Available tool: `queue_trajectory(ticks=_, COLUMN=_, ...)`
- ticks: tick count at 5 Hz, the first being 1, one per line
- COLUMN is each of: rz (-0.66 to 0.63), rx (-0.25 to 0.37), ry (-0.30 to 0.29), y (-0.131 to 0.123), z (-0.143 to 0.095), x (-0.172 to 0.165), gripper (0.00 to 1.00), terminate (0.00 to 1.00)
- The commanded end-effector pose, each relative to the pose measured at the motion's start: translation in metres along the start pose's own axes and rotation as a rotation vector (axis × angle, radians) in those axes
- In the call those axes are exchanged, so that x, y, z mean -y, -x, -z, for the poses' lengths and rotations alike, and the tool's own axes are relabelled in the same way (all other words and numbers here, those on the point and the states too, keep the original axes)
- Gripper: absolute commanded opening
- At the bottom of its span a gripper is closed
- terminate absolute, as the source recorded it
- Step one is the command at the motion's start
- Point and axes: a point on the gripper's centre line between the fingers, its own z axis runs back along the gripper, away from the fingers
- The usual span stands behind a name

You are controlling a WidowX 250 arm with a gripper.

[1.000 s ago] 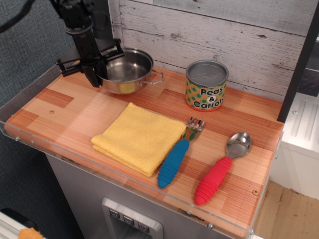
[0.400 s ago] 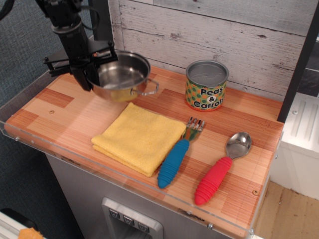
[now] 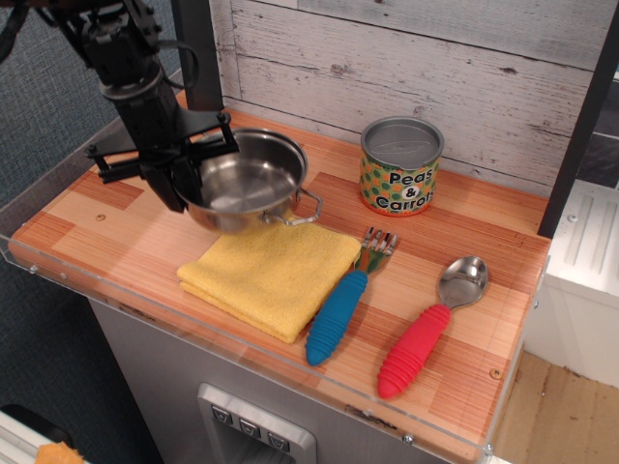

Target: Place the pot on the yellow towel

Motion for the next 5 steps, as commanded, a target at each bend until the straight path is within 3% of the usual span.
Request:
queue_trajectory(ticks=1, rz=0.032, rx=0.015, ry=0.025, y=0.014, z=-0.006, x=0.001, gripper=0.00, terminate=0.00)
queue_trajectory(ticks=5, rz=0.076, rx=-0.024, ry=-0.028, y=0.022, z=0.021, x=0.012, gripper=0.00, terminate=0.00)
